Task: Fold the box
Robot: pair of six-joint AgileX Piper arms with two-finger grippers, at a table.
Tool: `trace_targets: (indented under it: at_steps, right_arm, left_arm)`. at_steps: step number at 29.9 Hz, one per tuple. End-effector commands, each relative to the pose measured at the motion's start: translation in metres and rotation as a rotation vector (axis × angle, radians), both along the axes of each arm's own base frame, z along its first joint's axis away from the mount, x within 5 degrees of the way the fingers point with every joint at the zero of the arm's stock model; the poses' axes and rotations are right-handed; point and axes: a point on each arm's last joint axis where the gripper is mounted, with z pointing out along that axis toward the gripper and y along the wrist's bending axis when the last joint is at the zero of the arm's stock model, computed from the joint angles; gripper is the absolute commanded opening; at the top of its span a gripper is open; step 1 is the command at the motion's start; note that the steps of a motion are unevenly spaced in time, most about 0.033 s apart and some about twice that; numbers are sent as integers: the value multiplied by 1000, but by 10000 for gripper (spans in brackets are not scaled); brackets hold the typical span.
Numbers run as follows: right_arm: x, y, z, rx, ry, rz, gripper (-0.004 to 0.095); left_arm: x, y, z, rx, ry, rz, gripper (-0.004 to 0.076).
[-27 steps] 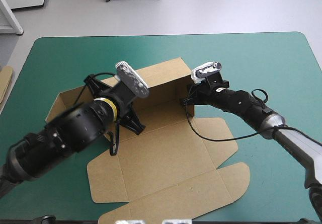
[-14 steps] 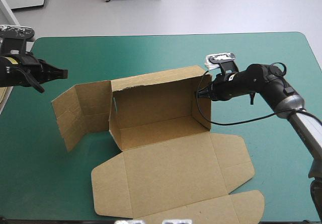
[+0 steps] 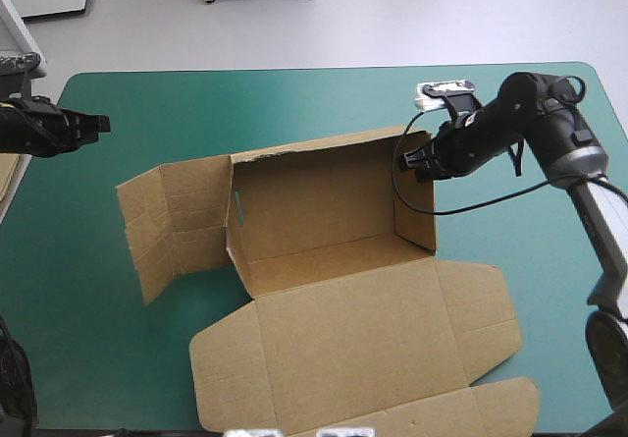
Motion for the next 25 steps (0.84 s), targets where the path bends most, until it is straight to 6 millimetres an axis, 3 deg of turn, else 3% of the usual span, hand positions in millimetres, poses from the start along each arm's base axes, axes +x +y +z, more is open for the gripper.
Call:
trace_targets:
  at_steps: [1, 6, 8, 11, 16, 18, 25]
  right_arm:
    - [15, 2, -6, 23, 7, -12, 1]
    - [42, 7, -31, 5, -61, 21, 2]
    - [49, 8, -27, 14, -147, 13, 35]
    - [54, 9, -17, 50, -255, -16, 159]
    - [49, 8, -5, 69, -297, -25, 476]
    - [45, 7, 2, 72, -305, -21, 555]
    - [21, 2, 42, 46, -332, 32, 567]
  left_arm:
    - [-6, -6, 24, -26, -126, -2, 0]
    - [-6, -6, 25, -31, -131, -6, 0]
    - [-6, -6, 25, -30, -131, -7, 0]
    - [-6, -7, 24, -31, -127, -10, 0]
    - [-6, -7, 24, -31, -127, -10, 0]
    - [-6, -7, 24, -30, -127, -11, -3]
    - [-7, -7, 24, -27, -122, -19, -7]
